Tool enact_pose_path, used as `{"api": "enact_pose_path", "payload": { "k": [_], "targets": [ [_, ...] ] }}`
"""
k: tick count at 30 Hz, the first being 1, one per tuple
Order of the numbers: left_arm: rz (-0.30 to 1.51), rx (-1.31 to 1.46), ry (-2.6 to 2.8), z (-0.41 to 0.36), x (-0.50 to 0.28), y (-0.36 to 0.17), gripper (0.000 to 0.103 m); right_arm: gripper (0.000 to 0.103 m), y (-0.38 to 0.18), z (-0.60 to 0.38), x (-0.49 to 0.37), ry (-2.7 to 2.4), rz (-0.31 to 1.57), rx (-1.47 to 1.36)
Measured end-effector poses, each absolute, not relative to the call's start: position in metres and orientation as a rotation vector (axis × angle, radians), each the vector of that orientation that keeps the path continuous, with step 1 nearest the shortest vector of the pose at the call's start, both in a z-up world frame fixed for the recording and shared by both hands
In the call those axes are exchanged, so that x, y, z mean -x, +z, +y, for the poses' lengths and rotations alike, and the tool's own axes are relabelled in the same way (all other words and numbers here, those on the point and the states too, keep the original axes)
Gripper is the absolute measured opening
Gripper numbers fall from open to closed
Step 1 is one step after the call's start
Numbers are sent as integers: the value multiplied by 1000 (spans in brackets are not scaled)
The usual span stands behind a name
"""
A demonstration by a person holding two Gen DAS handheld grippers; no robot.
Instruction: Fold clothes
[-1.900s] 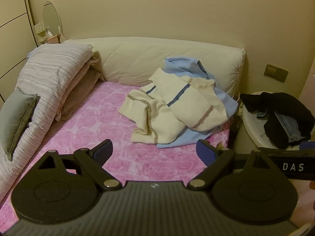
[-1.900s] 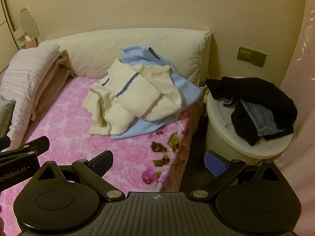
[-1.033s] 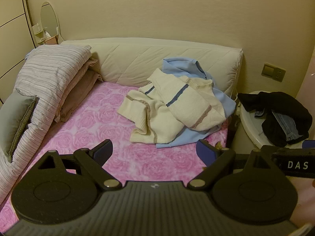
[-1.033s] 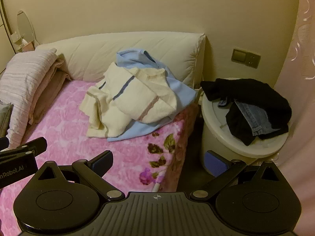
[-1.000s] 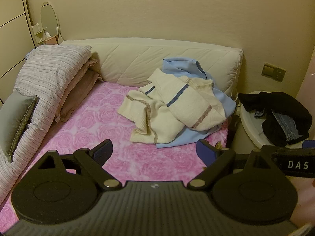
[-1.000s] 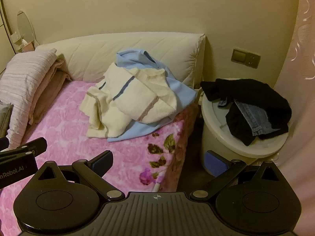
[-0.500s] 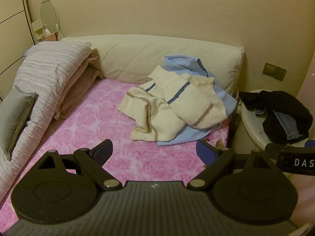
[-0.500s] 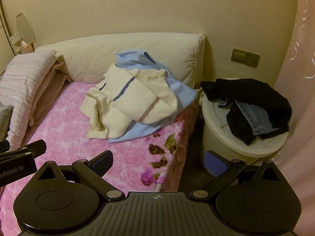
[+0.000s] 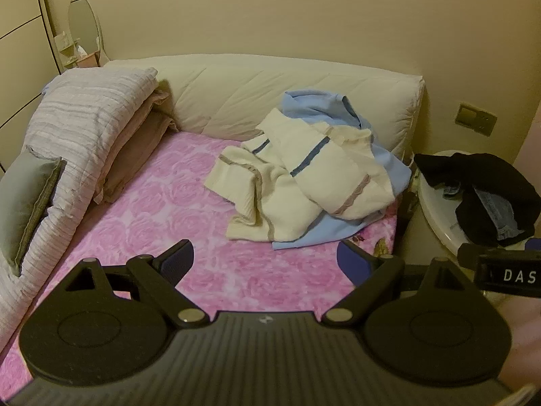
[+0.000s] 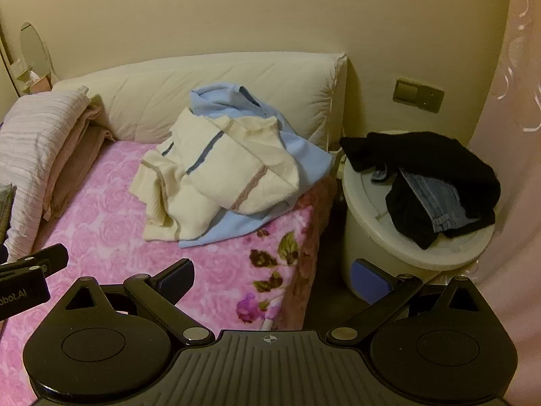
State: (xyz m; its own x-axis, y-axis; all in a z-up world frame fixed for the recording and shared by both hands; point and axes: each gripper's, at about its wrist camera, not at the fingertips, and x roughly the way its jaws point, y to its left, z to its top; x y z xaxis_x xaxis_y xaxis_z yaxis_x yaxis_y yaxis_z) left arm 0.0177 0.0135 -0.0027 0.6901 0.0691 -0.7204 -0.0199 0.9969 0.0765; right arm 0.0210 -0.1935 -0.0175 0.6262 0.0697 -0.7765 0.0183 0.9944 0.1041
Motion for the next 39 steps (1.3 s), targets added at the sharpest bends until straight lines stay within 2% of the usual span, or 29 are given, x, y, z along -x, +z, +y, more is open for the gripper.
{"api": "enact_pose_path", "payload": {
  "k": [13,21,24,28,39],
  "targets": [
    [866,-60,50,10,-45,-19,90,102,-32,-196,-47,32,908,-76],
    [921,-46,30,3,-79,-37,90,102,-38,-209,-73,48,823,-86],
    [954,-11,25,6,-97,-49,88,98,-46,-222,-86,56,790,-153],
    [1025,35,40,13,-127,-72,77,93,-66,-231,-117,61,845,-141],
    [1165,78,48,26,-219,-137,77,87,-144,-234,-215,126,1092,-79]
  ]
}}
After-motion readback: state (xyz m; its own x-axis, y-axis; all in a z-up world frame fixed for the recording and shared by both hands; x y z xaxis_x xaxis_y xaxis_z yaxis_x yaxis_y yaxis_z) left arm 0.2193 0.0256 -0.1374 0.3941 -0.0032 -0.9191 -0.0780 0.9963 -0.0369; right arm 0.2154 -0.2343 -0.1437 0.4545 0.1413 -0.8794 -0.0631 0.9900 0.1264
